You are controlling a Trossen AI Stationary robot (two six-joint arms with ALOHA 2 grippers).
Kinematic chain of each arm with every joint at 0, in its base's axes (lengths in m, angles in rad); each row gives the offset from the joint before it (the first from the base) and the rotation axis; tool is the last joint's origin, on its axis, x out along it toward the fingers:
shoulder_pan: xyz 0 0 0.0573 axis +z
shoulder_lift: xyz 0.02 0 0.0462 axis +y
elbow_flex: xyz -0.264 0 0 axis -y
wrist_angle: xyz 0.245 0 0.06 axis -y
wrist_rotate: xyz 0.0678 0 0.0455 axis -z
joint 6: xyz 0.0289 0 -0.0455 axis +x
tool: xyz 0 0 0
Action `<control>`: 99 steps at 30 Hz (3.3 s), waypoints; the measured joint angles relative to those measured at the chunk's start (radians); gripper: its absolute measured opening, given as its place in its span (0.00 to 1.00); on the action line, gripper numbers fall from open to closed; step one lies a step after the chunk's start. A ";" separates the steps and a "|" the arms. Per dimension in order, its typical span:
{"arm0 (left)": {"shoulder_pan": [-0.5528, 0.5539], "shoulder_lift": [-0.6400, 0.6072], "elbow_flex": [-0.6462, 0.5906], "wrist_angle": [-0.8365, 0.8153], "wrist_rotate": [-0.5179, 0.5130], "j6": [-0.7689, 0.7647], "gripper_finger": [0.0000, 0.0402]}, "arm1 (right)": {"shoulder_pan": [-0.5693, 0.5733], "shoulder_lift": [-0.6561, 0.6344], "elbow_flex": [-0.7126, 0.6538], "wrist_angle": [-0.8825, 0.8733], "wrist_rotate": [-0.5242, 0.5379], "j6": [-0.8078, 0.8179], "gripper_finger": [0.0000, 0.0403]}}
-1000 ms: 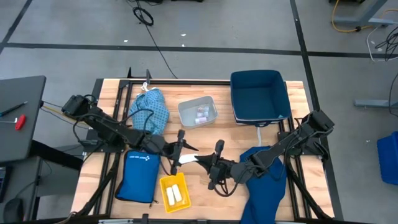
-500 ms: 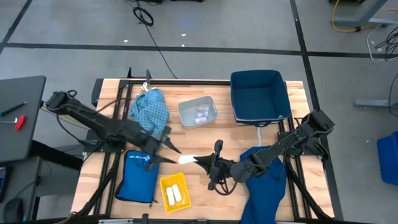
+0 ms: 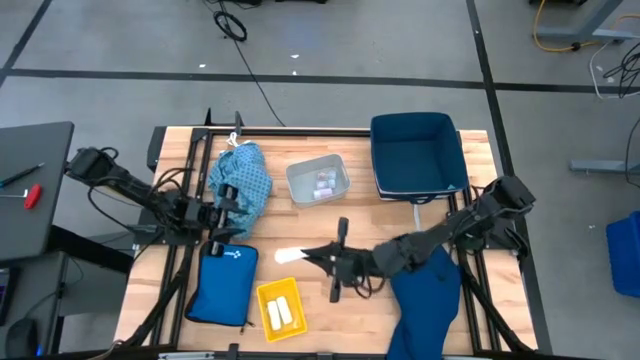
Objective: Pick & place medical supplies in basket/bin
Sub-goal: Put the rolled gauze into the yellow bin
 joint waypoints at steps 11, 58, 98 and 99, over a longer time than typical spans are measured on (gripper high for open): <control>0.053 0.191 0.125 0.006 0.025 0.057 0.48 | -0.204 0.074 0.000 0.188 -0.357 0.049 0.02; 0.162 0.452 0.303 0.117 0.152 0.069 0.21 | -0.349 0.086 -0.111 0.293 -0.539 0.183 0.02; 0.162 0.450 0.303 -0.144 0.220 -0.053 0.12 | -0.320 0.082 -0.111 -0.243 -0.541 0.296 0.47; 0.162 0.450 0.303 -0.164 0.231 -0.070 0.12 | -0.315 0.082 -0.111 -0.268 -0.541 0.296 0.47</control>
